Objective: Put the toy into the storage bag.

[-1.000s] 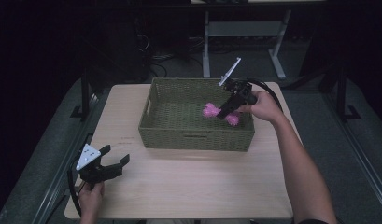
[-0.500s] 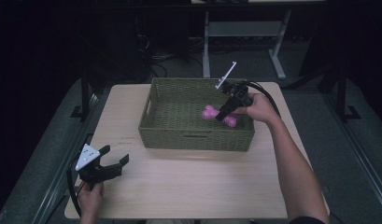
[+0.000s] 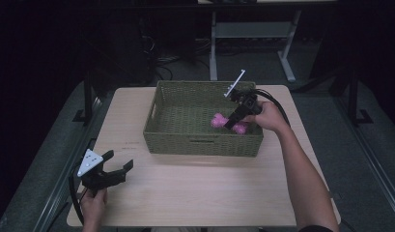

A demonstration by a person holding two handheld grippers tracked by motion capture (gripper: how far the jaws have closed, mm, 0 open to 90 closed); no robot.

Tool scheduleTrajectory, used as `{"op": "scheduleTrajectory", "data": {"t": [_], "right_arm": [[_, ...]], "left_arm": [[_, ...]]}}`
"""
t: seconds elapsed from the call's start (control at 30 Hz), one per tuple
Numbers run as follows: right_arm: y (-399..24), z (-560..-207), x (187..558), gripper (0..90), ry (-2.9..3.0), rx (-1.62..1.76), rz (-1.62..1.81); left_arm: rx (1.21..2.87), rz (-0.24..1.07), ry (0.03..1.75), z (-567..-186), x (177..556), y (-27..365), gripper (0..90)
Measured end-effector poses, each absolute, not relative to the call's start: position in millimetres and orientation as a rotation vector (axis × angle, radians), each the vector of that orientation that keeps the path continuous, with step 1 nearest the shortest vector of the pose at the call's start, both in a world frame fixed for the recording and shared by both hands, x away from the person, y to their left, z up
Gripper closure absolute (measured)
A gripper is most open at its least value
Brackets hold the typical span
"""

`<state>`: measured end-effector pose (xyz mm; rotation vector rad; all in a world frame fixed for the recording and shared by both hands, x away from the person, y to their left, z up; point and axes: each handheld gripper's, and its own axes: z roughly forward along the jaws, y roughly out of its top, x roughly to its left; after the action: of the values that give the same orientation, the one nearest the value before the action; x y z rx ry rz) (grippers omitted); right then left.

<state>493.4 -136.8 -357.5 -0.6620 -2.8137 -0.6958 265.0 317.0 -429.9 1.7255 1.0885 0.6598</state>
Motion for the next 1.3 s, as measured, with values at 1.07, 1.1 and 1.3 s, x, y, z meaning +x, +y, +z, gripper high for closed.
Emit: {"op": "scheduleTrajectory", "data": {"t": [1.07, 1.1, 1.3], "right_arm": [[-127.9, -379.2, 494.0, 57.6, -2.797, -0.673, -0.623], [-127.9, -379.0, 494.0, 57.6, -2.796, -0.675, -0.624], [-128.3, -378.6, 494.4, 57.3, -2.797, -0.684, -0.635]], "left_arm": [[1.732, 0.663, 1.081, -429.8, 265.4, 316.2, 13.3], [1.731, 0.661, 1.081, -429.8, 265.5, 316.0, 13.3], [1.732, 0.662, 1.082, -429.8, 265.5, 316.2, 13.3]]}}
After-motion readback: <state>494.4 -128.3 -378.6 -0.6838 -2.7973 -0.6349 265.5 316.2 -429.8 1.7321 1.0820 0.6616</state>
